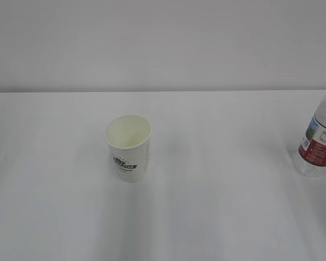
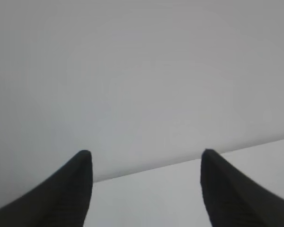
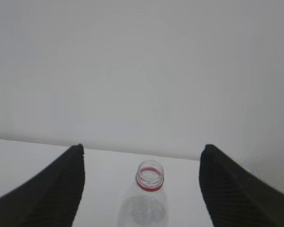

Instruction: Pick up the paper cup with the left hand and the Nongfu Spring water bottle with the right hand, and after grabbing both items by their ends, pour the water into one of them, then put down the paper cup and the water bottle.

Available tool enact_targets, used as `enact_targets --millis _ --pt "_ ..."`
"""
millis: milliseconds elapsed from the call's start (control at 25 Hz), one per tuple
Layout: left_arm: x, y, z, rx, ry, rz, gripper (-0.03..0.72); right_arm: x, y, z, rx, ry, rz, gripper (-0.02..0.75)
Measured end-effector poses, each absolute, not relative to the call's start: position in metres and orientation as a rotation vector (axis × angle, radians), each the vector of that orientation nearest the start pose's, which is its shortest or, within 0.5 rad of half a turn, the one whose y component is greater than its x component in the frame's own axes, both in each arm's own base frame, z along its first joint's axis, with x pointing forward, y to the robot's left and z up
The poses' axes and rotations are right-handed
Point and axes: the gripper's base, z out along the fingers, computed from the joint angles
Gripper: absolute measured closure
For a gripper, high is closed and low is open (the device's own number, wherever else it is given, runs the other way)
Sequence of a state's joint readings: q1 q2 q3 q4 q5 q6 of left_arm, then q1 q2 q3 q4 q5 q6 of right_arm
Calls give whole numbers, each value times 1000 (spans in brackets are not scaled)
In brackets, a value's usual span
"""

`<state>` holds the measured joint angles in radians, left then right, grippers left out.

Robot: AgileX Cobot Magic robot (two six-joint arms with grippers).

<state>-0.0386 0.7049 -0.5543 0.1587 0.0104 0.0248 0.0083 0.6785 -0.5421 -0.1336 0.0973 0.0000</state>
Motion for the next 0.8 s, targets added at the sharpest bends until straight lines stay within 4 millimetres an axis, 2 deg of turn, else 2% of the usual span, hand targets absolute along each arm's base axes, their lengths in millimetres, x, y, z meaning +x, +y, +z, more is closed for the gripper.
enact_targets --millis 160,240,400,600,800 --pt "166 -6 320 170 1719 91 188 150 0 327 -172 1688 -157 169" --pt "173 -7 305 156 1757 69 190 153 1 322 -182 1698 -159 169" --pt "180 -8 276 137 1779 36 192 156 3 297 -204 1703 -143 169" --pt "182 -8 259 69 1711 -7 192 150 6 264 -228 1665 -109 169" --pt "175 -6 229 -41 1724 -83 192 144 7 249 -207 1647 -73 169"
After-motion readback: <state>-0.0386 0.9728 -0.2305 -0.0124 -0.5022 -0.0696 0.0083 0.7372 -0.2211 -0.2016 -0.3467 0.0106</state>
